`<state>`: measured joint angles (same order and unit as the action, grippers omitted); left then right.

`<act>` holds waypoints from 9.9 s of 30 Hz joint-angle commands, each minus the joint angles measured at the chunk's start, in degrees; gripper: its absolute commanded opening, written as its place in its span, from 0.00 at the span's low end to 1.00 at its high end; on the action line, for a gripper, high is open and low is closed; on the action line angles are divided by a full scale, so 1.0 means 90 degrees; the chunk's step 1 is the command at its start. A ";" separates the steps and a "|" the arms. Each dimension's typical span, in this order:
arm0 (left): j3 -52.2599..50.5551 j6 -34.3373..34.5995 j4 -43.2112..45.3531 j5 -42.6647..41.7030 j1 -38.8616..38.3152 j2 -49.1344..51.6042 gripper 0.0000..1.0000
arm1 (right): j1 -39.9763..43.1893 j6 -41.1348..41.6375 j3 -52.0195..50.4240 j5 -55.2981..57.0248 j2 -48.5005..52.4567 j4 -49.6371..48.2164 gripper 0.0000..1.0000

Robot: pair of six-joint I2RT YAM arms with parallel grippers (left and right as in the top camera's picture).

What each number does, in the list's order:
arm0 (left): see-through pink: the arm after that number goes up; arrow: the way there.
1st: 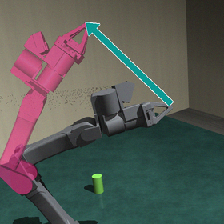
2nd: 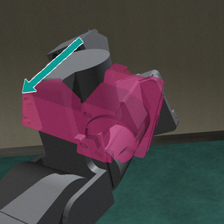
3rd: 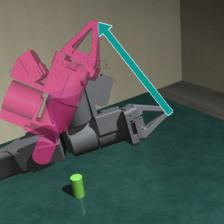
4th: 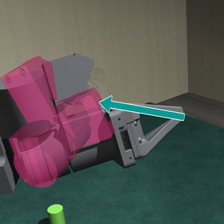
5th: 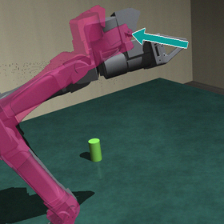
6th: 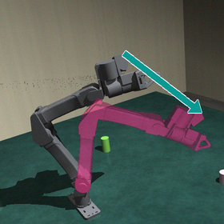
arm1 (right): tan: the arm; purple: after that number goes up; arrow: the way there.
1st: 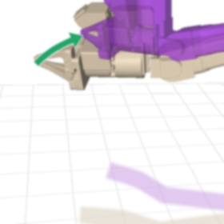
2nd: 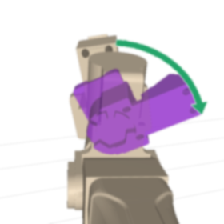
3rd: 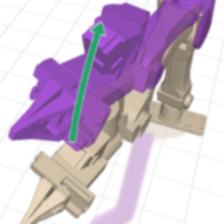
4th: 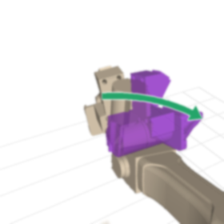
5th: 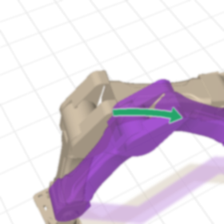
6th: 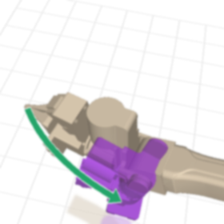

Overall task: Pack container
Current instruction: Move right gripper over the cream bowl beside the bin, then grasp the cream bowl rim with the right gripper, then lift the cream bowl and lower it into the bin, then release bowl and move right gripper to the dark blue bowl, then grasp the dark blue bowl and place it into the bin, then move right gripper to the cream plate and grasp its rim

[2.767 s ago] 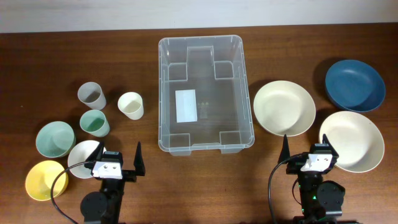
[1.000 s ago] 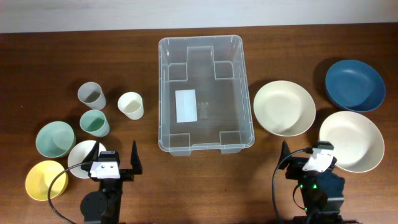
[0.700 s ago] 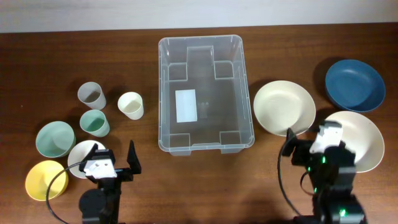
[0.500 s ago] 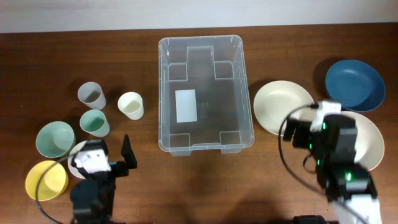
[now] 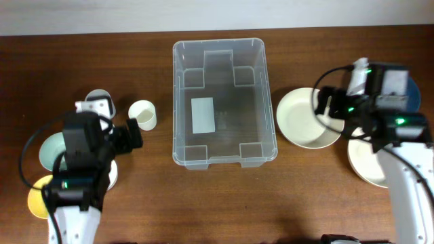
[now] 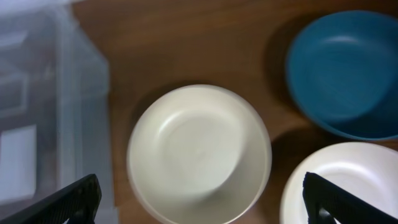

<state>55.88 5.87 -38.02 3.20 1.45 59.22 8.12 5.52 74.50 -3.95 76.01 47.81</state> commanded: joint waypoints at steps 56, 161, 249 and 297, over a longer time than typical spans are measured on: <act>0.0308 0.0061 0.0100 0.0126 -0.0019 0.0789 0.99 | 0.1137 -0.1061 0.0175 -0.1229 0.4420 -0.1248 0.39; 0.1608 0.0299 -0.0401 0.0102 0.0916 0.1253 0.99 | -0.1314 -0.0228 0.4024 0.2186 0.3815 0.0228 0.69; 0.1608 0.0299 -0.0403 0.0080 0.0911 0.1253 0.99 | -0.4398 -0.3633 0.5824 0.0457 0.6020 0.1744 0.04; 0.1608 0.0299 -0.0299 0.0080 0.0911 0.1253 0.99 | 0.0238 0.4041 0.4658 0.2630 0.4711 0.4903 0.62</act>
<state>69.65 8.03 -40.95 3.68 9.45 70.39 9.26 40.62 119.00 20.86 117.93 91.70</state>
